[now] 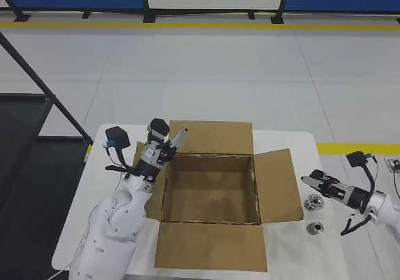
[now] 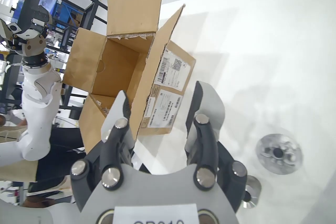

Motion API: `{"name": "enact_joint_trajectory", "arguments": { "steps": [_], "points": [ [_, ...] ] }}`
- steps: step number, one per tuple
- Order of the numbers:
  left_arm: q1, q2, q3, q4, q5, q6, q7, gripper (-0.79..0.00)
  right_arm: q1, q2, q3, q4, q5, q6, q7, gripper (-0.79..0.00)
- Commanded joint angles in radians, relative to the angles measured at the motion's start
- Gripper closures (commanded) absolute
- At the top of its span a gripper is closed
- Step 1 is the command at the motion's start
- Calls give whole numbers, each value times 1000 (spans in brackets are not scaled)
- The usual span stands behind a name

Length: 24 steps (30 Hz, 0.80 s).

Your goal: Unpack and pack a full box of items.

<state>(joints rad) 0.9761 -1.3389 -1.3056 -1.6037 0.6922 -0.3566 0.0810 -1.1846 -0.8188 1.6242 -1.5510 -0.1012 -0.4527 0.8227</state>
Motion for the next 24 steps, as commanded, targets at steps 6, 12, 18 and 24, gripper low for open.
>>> {"name": "enact_joint_trajectory", "arguments": {
  "steps": [6, 12, 18, 24],
  "points": [
    [25, 16, -105, -6, 59, 35, 2, -785, -175, 22, 197, -77, -146, -104, -10, -785],
    [39, 19, -124, -12, 74, 44, -7, -785, -175, 22, 197, -77, -146, -104, -10, -785],
    [39, 19, -124, -12, 74, 44, -7, -785, -176, 21, 196, -80, -147, -104, -14, -785],
    [63, 24, -160, -15, 45, 46, -23, -785, -224, 24, 170, -144, -440, -204, -69, -785]
  ]
}}
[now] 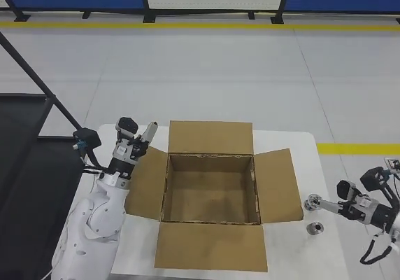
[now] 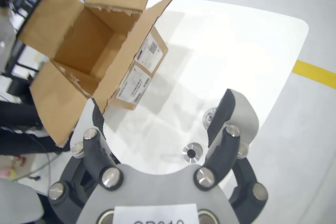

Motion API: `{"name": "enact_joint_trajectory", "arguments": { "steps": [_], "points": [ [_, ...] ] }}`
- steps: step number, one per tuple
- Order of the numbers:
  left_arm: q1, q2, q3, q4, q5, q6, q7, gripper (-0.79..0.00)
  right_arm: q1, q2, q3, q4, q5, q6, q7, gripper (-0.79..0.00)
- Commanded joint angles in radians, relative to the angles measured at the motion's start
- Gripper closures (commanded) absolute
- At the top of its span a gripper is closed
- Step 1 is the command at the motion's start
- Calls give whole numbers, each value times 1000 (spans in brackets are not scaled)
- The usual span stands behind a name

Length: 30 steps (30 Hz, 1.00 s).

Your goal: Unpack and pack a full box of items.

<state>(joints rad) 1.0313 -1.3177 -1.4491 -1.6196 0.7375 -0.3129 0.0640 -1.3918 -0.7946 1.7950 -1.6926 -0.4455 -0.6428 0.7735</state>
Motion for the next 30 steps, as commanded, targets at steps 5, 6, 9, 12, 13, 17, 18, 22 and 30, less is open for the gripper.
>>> {"name": "enact_joint_trajectory", "arguments": {
  "steps": [5, 6, 9, 12, 13, 17, 18, 22, 30],
  "points": [
    [53, 14, -77, -4, -10, -14, -53, -785, -101, 1, 8, -3, -327, -91, -104, -785],
    [62, 17, -92, -8, -15, -23, -59, -785, -121, 1, 5, -8, -371, -101, -126, -785],
    [90, 23, -125, -22, -47, -53, -78, -785, -164, -2, -9, 5, -449, -116, -172, -785],
    [108, 27, -147, -37, -86, -93, -85, -785, -163, -4, -43, 41, -469, -108, -179, -785],
    [115, 28, -151, -41, -84, -99, -79, -785, -152, -5, -58, 57, -470, -97, -173, -785],
    [133, 30, -157, -60, -71, -101, -61, -785, -96, -9, -122, 112, -462, -85, -159, -785],
    [134, 30, -156, -63, -72, -99, -57, -785, -82, -10, -134, 126, -464, -86, -159, -785],
    [135, 32, -157, -70, -65, -92, -50, -785, -28, -15, -180, 183, -469, -62, -162, -785],
    [141, 33, -149, -70, -64, -85, -33, -785, 60, -25, -266, 257, -472, -59, -149, -274]
  ]
}}
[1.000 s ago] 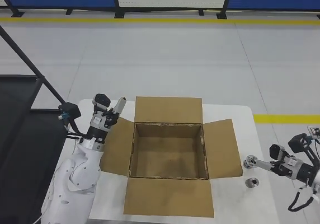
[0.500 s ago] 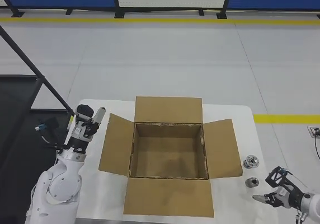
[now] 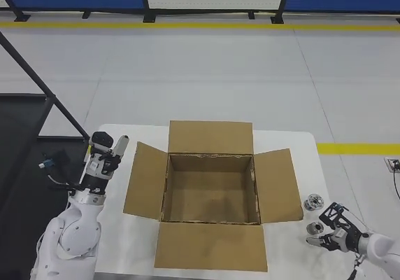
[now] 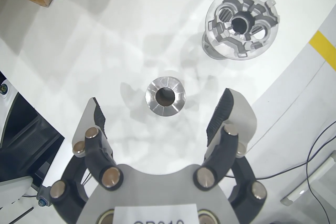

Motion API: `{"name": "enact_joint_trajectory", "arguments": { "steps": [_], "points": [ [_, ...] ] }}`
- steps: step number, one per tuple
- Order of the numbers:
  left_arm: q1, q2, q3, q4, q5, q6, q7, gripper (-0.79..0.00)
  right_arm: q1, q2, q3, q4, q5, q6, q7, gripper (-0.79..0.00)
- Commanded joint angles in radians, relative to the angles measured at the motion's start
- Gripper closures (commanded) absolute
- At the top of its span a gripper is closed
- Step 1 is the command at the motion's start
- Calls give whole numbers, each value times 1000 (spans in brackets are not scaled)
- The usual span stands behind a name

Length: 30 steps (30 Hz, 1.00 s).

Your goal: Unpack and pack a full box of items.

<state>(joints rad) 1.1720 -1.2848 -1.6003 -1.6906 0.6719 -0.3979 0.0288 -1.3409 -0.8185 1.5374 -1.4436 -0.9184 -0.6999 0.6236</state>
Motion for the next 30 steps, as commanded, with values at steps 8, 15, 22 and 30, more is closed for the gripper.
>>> {"name": "enact_joint_trajectory", "arguments": {
  "steps": [8, 15, 22, 30],
  "points": [
    [0, 2, 7, 2, -1, 8, 11, -785, 57, -4, -40, 54, -8, 14, 15, 0],
    [-4, 4, 5, 3, -1, 9, 14, -785, 5, 11, 77, -26, 23, 21, -50, 0],
    [5, 8, -14, 1, -13, -1, 25, -785, -145, 26, 338, -381, 211, 142, 20, 0],
    [41, 9, -25, 5, -36, -16, 57, -785, -110, 35, 296, -716, 307, 266, 216, 0]
  ]
}}
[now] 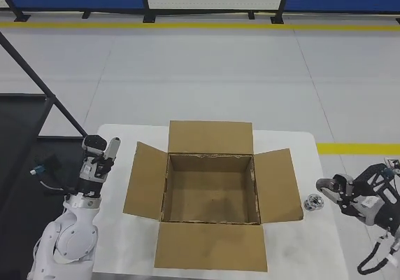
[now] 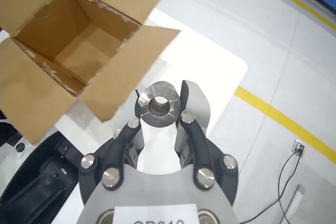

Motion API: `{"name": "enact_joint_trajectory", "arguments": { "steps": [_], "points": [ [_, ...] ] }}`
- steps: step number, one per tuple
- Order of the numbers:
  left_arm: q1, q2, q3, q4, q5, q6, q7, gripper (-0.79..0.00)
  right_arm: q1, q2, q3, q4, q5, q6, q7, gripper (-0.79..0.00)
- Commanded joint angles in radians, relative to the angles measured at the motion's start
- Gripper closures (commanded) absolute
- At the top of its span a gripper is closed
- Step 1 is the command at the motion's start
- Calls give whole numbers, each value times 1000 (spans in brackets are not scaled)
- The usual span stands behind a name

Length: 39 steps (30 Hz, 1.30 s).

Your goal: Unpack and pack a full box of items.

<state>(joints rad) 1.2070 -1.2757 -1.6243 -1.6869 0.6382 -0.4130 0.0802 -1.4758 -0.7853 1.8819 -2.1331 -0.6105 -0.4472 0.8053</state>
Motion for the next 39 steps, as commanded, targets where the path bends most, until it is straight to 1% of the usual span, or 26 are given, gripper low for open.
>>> {"name": "enact_joint_trajectory", "arguments": {
  "steps": [1, 3, 7, 10, 12, 13, 14, 19, 22, 29, 31, 33, 35, 37, 39],
  "points": [
    [10, 0, 0, 1, -11, -4, 10, -785, 56, 3, -103, -40, -17, 28, 62, 0],
    [18, -1, 2, 2, -25, -9, 16, -785, 133, 1, -233, -43, -61, 70, 93, 0],
    [29, -1, 12, 3, -33, -17, 23, -785, 313, -21, -501, -6, -156, 165, 96, 0],
    [28, -1, 18, 4, -40, -25, 20, -785, 447, -51, -677, 50, -188, 230, 85, 0],
    [23, -1, 23, 7, -41, -32, 13, -785, 533, -75, -775, 101, -192, 275, 73, 0],
    [20, -1, 26, 8, -43, -35, 10, -785, 569, -88, -813, 131, -183, 318, 58, 0],
    [17, -1, 29, 9, -44, -38, 8, -785, 592, -96, -837, 146, -183, 333, 55, 0],
    [8, -2, 45, 21, -65, -49, 5, -785, 592, -96, -837, 146, -183, 333, 55, 0],
    [5, -4, 60, 40, -46, -33, 23, -785, 592, -96, -837, 146, -183, 333, 55, 0],
    [-20, -6, 78, 67, -48, -35, 33, -785, 592, -96, -837, 146, -183, 333, 55, 0],
    [-26, -6, 78, 66, -44, -36, 29, -785, 587, -100, -856, 161, -178, 285, 19, 0],
    [-27, -5, 77, 63, -42, -37, 24, -785, 626, -114, -909, 199, -206, 265, 12, 0],
    [-24, -4, 74, 59, -40, -37, 20, -785, 700, -143, -1003, 248, -227, 251, 24, 0],
    [-17, -3, 70, 54, -39, -36, 23, -785, 791, -184, -1113, 316, -243, 248, 33, 0],
    [-9, -3, 64, 50, -42, -35, 30, -785, 883, -234, -1222, 404, -254, 260, 36, 0]
  ]
}}
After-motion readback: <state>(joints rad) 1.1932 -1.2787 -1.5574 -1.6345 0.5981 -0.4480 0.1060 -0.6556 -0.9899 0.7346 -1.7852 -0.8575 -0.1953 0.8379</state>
